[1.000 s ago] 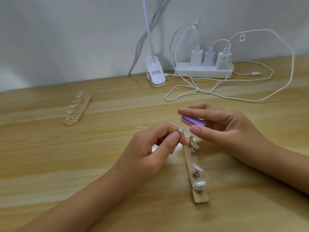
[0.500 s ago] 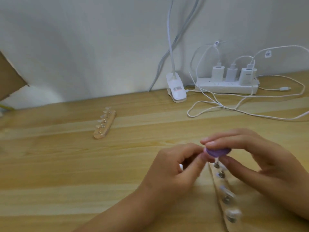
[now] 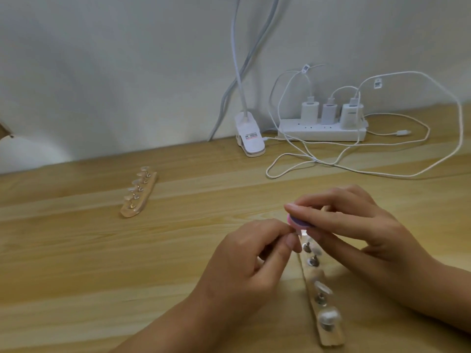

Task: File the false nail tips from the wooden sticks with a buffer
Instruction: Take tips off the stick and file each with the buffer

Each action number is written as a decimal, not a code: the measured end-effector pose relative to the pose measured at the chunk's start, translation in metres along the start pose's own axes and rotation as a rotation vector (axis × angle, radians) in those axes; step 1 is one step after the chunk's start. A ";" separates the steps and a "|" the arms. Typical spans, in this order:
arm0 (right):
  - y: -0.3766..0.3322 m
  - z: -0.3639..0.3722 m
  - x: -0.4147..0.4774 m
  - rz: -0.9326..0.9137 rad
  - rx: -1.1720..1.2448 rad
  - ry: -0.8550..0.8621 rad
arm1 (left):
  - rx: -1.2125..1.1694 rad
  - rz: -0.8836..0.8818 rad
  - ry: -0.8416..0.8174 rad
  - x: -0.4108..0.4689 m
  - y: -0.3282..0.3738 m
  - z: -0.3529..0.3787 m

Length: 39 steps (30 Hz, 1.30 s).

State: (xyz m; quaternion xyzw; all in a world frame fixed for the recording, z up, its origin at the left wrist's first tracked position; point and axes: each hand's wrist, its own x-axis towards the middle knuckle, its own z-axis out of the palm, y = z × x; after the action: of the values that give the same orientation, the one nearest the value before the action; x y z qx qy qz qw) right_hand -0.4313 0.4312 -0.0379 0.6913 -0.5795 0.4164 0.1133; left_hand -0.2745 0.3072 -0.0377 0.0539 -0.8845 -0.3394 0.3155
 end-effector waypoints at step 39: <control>0.004 0.003 0.000 0.143 0.332 -0.010 | -0.351 -0.247 0.029 0.001 -0.007 -0.002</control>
State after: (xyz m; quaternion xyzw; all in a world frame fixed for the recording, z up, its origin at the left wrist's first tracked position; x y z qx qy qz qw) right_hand -0.4337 0.4280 -0.0417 0.6596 -0.5510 0.5099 -0.0353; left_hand -0.2754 0.3001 -0.0407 0.1112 -0.7940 -0.5234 0.2887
